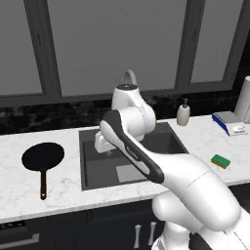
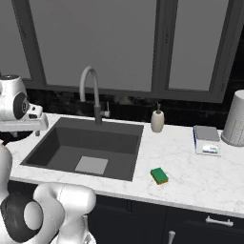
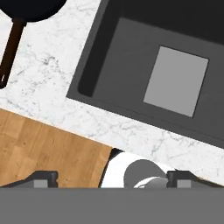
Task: Pick the pan and sponge and place them into the sink. Then turn on the water.
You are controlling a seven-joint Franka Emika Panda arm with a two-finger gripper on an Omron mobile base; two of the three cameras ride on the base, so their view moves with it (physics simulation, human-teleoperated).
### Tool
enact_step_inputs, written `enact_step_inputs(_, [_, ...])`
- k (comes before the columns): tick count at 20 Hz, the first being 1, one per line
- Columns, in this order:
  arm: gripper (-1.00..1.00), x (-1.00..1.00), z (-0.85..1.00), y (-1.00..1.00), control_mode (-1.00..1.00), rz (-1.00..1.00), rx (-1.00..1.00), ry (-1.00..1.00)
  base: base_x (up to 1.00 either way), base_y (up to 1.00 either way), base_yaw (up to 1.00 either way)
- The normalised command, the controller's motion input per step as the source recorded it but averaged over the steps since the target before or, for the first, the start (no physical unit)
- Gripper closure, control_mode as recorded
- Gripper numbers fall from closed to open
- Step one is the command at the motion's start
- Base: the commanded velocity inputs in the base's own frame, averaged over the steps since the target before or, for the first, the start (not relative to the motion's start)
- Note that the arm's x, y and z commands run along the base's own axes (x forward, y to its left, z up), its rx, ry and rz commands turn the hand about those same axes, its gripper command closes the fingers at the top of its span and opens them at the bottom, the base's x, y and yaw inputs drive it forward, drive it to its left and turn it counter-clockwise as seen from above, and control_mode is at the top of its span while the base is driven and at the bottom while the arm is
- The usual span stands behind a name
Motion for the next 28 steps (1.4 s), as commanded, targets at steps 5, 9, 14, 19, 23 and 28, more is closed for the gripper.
enact_step_inputs(5, [-1.0,0.53,-0.28,1.0,-1.0,0.0,-0.04,0.28,0.0,0.0,0.0])
enact_step_inputs(9, [-1.0,0.57,-0.28,0.99,-1.0,0.0,-0.01,0.32,0.0,0.0,0.0])
enact_step_inputs(14, [-1.0,0.28,-0.39,0.82,-1.0,0.0,0.0,0.08,0.0,0.0,0.0])
enact_step_inputs(19, [-1.0,0.02,-0.16,0.24,-1.0,0.0,-0.01,0.0,0.0,0.0,0.0])
enact_step_inputs(23, [-1.0,0.01,-0.11,0.16,-1.0,0.0,-0.06,0.0,0.0,0.0,0.0])
enact_step_inputs(28, [-1.0,0.0,-0.29,0.53,-1.0,0.0,0.0,-0.02,0.0,0.0,0.0])
